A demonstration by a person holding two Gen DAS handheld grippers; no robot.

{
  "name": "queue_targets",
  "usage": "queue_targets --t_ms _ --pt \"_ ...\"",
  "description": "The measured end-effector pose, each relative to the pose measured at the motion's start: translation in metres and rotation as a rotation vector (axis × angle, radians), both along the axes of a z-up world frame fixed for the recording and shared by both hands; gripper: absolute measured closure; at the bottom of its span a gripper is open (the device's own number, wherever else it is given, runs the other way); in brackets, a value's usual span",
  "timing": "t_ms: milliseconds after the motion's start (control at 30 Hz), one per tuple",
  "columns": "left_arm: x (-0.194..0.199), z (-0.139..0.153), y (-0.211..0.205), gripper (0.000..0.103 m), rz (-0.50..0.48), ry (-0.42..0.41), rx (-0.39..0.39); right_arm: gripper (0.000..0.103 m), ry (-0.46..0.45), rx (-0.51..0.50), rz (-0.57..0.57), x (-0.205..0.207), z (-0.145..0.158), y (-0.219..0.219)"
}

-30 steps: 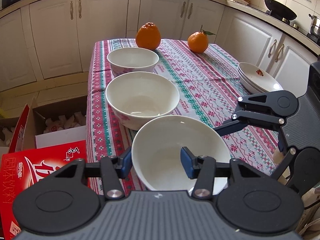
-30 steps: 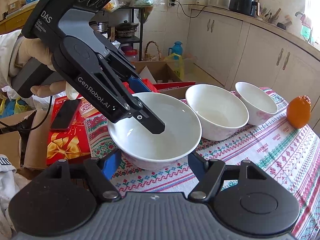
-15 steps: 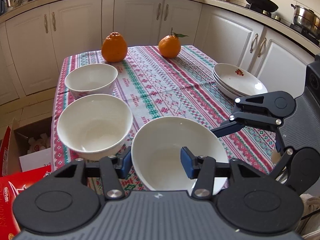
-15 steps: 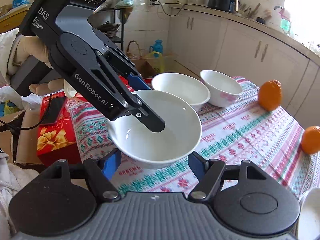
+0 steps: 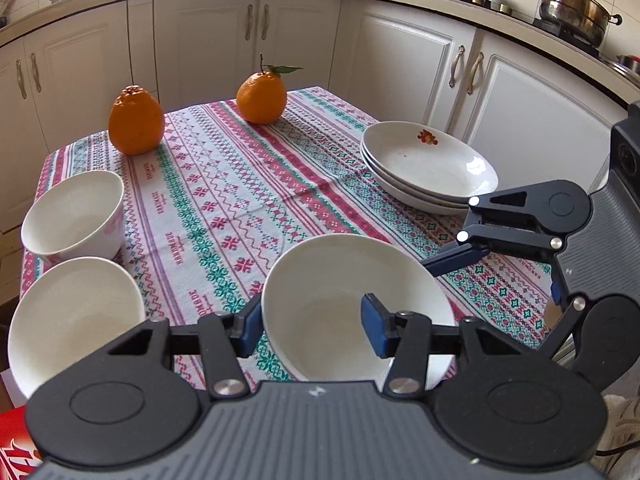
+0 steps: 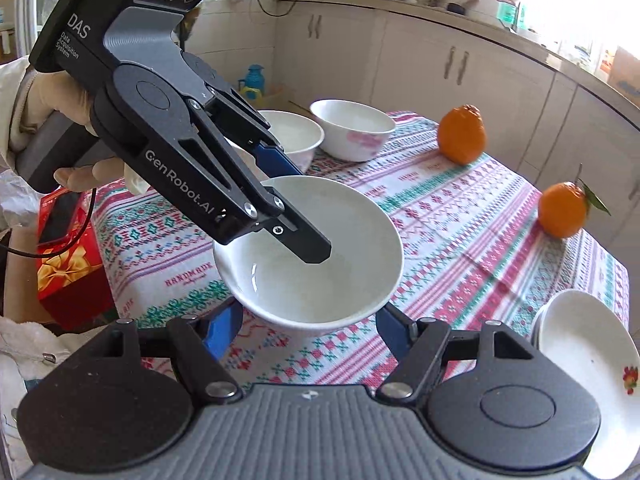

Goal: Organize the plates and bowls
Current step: 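Slide the pink-patterned bowl across the cloth with the left gripper, then open, then move the right gripper to a white bowl and grasp its rim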

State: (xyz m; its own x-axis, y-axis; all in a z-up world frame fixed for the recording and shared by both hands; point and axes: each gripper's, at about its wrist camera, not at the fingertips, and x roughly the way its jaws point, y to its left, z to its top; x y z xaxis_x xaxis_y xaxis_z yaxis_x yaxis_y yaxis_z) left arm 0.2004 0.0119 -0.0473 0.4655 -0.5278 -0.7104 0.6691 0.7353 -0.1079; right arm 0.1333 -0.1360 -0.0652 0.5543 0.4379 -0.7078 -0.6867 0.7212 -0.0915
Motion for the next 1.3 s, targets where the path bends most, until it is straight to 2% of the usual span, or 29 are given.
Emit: queue_targets --t_ms 767,833,933,967,1000,1067,1300 --pt "0.019 -0.018 -0.024 0.053 -0.008 0.033 -0.034 0.025 0.023 -0.018 -0.057 0.009 -0.01 -0.022" --pt "0.019 -0.02 -0.024 0.048 -0.007 0.033 -0.036 0.025 0.018 -0.014 -0.055 0.008 -0.01 -0.023" --pt "0.018 -0.021 -0.023 0.034 -0.014 0.033 -0.047 0.023 0.017 -0.006 -0.052 0.008 -0.01 -0.022" --pt "0.017 -0.021 -0.023 0.022 -0.015 0.026 -0.044 0.018 0.024 0.003 -0.052 0.009 -0.01 -0.022" --pt "0.015 -0.02 -0.023 0.015 -0.01 0.011 -0.04 0.015 0.02 0.01 -0.054 0.009 -0.009 -0.023" --pt "0.011 -0.017 -0.022 0.015 -0.013 -0.016 -0.038 0.004 0.008 0.018 -0.057 0.008 -0.008 -0.023" --pt "-0.008 -0.006 -0.007 0.009 0.038 -0.092 -0.039 0.0 -0.009 0.036 -0.078 0.003 -0.003 -0.022"
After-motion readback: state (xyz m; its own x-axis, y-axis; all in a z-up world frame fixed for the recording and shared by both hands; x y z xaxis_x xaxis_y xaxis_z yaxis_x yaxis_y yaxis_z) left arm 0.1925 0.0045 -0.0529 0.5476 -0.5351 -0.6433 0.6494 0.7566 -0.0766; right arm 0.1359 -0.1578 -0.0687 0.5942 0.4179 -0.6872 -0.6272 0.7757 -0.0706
